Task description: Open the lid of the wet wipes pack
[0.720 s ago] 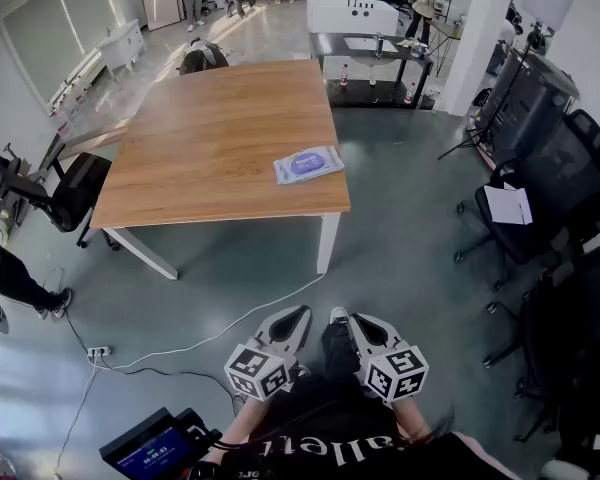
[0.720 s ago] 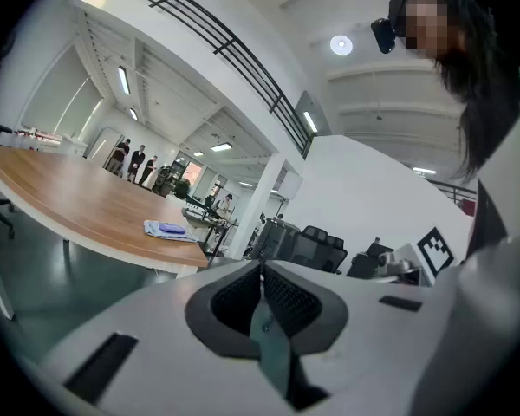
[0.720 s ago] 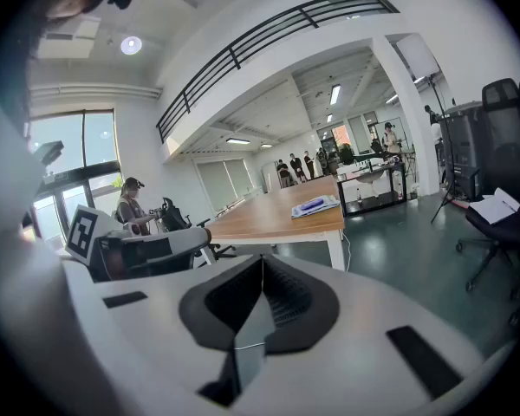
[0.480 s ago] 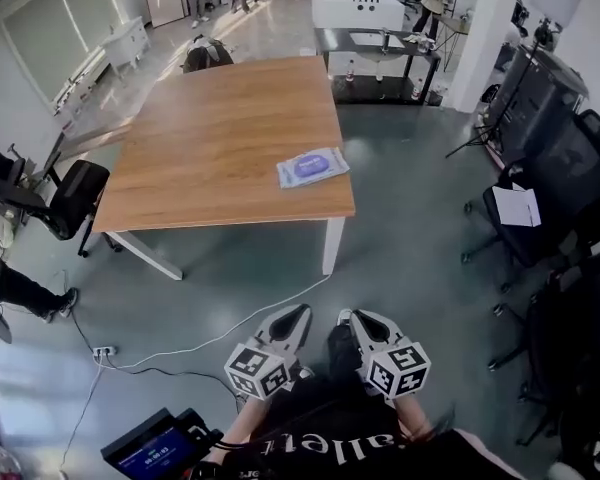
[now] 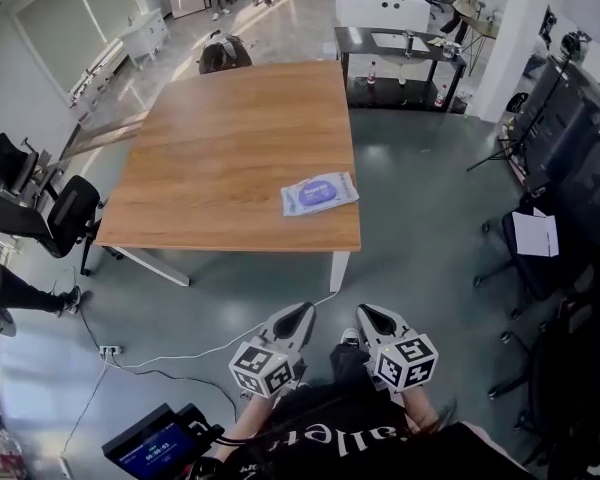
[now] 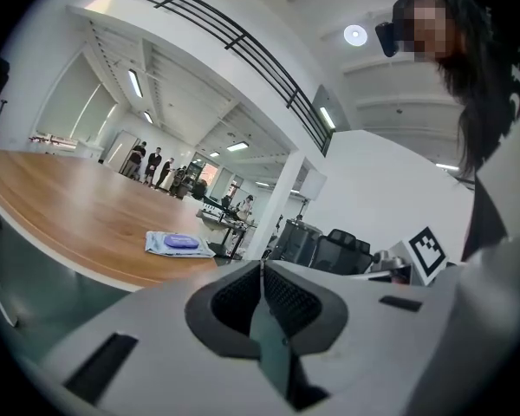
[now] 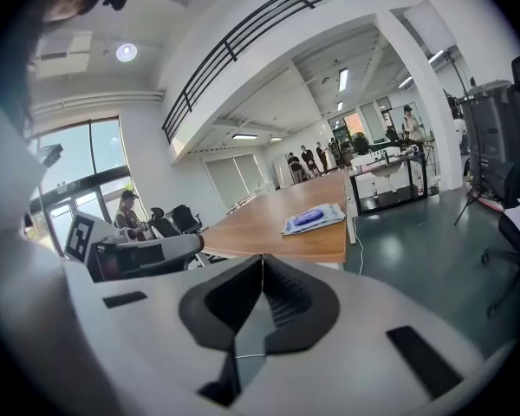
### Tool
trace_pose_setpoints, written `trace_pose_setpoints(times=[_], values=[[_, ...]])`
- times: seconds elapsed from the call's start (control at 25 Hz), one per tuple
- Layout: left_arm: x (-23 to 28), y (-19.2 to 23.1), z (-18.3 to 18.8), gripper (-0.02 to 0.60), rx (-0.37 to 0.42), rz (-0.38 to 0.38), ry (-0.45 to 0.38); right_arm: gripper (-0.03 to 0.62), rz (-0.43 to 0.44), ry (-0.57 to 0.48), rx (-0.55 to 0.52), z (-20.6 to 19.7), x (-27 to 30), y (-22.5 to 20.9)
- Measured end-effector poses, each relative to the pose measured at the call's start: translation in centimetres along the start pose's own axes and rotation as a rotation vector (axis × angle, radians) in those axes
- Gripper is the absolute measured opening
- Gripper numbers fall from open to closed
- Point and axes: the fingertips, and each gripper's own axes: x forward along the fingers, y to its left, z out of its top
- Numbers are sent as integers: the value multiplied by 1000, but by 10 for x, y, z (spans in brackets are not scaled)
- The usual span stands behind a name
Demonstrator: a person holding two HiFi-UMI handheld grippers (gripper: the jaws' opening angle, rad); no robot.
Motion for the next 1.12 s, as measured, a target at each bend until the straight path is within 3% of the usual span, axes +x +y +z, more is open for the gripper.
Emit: trace_pose_setpoints(times=[0.24, 0.68, 0.92, 1.12], values=[[57, 11, 21, 2, 1, 46, -12, 12, 57, 4, -22, 44, 32, -46], [84, 36, 20, 3, -30, 200, -13, 12, 165, 68, -30, 54, 64, -81], [92, 54, 24, 2, -36, 246, -2, 12, 169, 80, -1, 54, 70, -94], [112, 85, 31, 2, -29, 237, 34, 12, 119, 69, 21, 63, 83, -112]])
